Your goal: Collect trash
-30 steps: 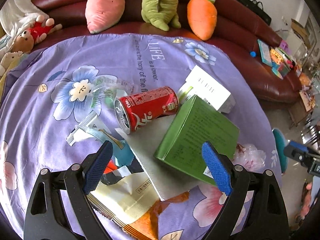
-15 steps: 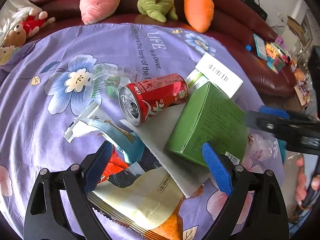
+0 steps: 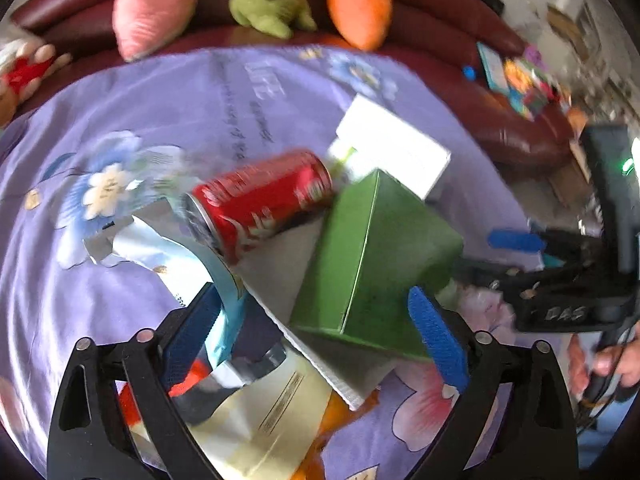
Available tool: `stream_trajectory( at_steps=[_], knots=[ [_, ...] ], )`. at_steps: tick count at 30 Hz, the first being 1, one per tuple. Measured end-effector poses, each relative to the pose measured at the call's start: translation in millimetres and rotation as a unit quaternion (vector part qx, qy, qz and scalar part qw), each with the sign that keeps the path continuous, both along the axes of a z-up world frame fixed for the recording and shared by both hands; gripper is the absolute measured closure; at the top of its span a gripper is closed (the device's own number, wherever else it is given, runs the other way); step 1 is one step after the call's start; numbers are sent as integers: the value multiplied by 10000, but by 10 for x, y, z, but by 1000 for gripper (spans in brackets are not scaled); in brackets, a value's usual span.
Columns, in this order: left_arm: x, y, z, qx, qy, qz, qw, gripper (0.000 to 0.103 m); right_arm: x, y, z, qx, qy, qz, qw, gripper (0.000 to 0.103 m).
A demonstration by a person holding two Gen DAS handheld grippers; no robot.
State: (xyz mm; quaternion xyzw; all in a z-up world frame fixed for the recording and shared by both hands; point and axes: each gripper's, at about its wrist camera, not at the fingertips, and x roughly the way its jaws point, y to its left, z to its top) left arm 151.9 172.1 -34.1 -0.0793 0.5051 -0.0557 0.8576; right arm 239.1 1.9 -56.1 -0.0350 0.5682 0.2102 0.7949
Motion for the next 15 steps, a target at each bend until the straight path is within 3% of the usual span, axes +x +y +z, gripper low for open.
stream_trajectory(
  at_steps=[6, 13, 15],
  knots=[
    [129, -144, -86, -332, 113, -429, 9985, 6, 4, -188, -21, 298, 165, -66, 9994, 25],
    [10, -468, 89, -169, -159, -826, 9963, 51, -86, -601, 13, 579, 148, -408, 9974, 25],
    [-23, -556, 148, -58, -209, -897, 9957, 55, -111, -732, 3, 668, 165, -534, 9962, 25]
  ],
)
